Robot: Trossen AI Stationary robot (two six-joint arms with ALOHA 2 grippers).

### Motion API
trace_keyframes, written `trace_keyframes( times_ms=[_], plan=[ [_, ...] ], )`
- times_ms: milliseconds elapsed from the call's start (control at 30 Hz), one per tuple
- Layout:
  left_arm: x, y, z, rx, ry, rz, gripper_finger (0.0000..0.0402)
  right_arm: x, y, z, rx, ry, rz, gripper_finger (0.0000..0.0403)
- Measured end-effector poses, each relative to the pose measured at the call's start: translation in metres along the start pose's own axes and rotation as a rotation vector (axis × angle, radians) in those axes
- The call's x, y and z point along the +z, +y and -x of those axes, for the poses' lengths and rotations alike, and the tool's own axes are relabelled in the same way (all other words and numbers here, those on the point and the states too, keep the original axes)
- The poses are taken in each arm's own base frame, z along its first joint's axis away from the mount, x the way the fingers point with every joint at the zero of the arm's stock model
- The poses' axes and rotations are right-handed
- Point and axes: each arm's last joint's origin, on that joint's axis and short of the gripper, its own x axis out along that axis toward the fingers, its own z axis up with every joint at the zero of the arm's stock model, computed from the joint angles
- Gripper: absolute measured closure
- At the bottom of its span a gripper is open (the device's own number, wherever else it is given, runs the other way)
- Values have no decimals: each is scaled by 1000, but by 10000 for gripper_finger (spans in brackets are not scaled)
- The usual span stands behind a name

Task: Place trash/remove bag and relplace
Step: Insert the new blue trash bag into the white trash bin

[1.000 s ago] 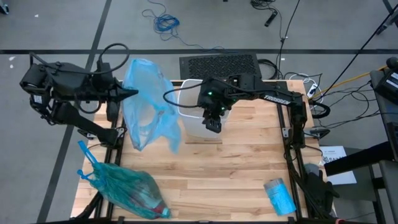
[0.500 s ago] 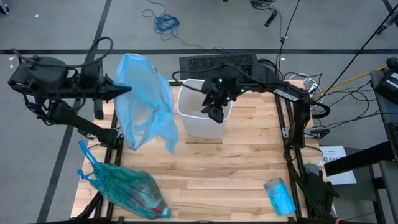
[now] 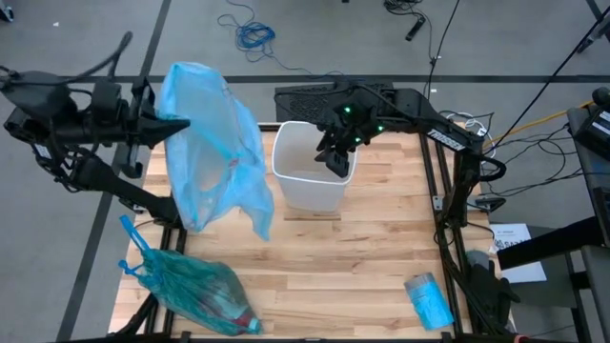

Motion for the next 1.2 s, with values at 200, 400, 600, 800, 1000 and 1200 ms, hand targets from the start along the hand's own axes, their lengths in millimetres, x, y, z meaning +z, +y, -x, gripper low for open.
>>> trace_keyframes(
  times_ms=[200, 400, 600, 800, 1000, 1200],
  plan=[
    [13, -2, 2, -54, -132, -46, 402, 0, -7, 4, -15, 0, -12, 261],
    [25, -3, 5, -104, -260, -81, 402, 0, -13, 9, -31, -5, -22, 261],
    [32, -4, 7, -103, -335, -95, 402, 0, -20, 10, -45, -10, -30, 261],
    [40, -6, 3, -124, -424, -133, 402, 1, -23, 11, -52, -12, -27, 261],
    [41, -11, -14, -140, -424, -144, 402, 1, -29, 14, -96, -19, -16, 261],
    [43, -16, -35, -138, -427, -144, 402, 1, -36, 16, -125, -23, -1, 261]
  ],
)
